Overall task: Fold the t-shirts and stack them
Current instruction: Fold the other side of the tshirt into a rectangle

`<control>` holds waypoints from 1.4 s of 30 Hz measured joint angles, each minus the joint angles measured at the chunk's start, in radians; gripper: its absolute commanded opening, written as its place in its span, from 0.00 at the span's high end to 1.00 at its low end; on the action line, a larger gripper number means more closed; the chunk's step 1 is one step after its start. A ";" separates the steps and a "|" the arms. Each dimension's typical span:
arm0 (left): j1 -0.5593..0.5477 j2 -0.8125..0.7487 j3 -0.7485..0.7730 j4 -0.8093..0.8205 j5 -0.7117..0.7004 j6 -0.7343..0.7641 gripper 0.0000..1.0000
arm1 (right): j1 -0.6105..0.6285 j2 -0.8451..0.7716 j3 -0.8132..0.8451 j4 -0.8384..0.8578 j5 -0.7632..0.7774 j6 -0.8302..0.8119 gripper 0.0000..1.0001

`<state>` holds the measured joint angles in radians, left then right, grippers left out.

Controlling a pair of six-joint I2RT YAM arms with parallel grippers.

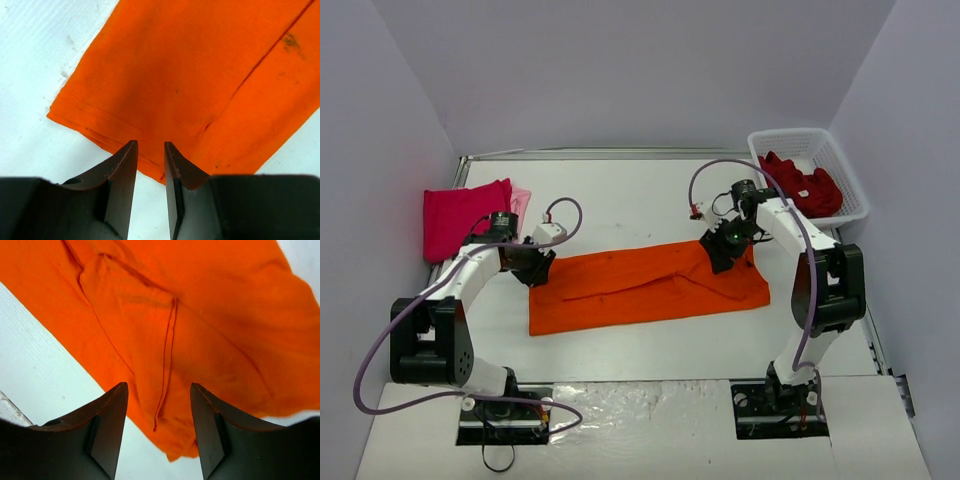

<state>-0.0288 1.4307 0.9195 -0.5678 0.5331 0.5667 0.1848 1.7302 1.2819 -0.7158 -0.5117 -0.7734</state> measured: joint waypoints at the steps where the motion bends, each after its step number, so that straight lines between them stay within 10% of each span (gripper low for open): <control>1: 0.000 0.000 0.000 0.003 -0.005 -0.002 0.73 | 0.000 0.029 0.019 -0.009 -0.013 -0.007 0.52; 42: 0.005 0.015 0.000 0.021 -0.071 -0.028 0.73 | 0.045 0.394 0.266 -0.212 -0.193 -0.164 0.63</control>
<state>-0.0238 1.4456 0.9199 -0.5468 0.4618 0.5388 0.2298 2.1242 1.5475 -0.9279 -0.7048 -0.9379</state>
